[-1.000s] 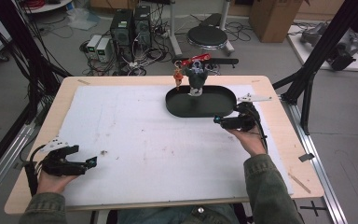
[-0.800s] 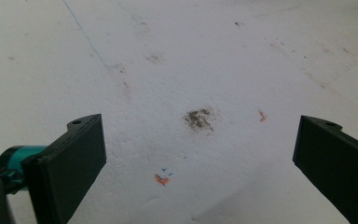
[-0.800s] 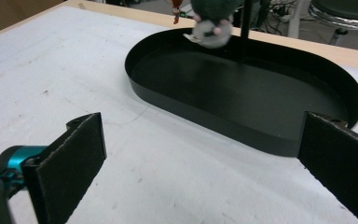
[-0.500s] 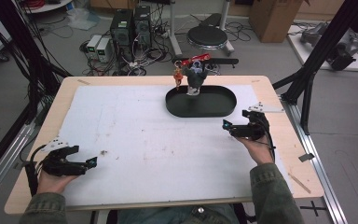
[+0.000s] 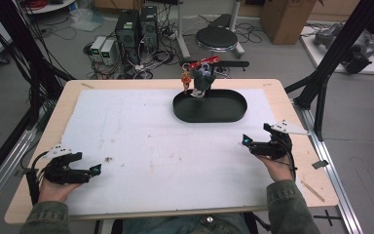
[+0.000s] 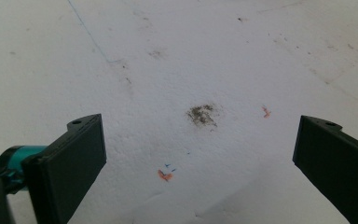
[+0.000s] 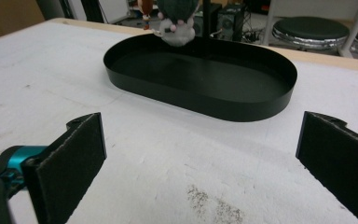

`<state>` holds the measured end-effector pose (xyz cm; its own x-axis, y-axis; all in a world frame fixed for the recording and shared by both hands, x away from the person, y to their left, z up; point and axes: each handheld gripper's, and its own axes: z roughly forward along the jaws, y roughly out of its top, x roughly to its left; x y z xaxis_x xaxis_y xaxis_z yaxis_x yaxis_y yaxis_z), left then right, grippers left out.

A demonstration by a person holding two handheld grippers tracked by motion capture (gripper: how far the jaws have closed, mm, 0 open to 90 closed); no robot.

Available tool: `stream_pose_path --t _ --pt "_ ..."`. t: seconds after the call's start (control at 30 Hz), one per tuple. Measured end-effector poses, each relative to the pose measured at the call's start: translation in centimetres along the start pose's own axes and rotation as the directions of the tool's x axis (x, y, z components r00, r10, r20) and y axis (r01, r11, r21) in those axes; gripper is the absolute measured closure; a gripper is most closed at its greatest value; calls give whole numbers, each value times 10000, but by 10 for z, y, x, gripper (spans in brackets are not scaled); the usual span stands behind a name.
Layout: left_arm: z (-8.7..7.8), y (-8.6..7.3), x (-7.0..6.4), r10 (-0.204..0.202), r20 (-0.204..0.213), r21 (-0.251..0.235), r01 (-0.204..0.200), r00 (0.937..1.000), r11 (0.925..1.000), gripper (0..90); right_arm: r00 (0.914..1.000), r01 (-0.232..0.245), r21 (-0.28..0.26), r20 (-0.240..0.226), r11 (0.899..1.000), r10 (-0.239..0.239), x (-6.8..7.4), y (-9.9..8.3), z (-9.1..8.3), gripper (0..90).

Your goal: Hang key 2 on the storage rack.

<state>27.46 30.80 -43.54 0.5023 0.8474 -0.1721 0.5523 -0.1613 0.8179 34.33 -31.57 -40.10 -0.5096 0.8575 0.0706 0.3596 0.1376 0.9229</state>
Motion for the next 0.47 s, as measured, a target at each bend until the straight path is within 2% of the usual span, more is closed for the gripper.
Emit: stream_pose_path --t 0.17,0.23,0.33,0.47 --pt "-1 0 -1 30 -6 -16 -30 10000 10000 29 9997 174 -337 -139 9993 -178 3 -9 -12 5" --pt "-1 0 -1 17 4 -28 -17 10000 10000 30 9996 164 -274 -236 9995 -171 3 -15 -14 5" --pt "-1 0 -1 41 33 -50 -41 10000 10000 30 9992 -139 -251 -373 9996 129 3 -20 -16 5" --pt "-1 0 -1 70 20 -45 -70 10000 10000 30 9991 -193 -396 -393 9990 177 3 -20 -16 5"
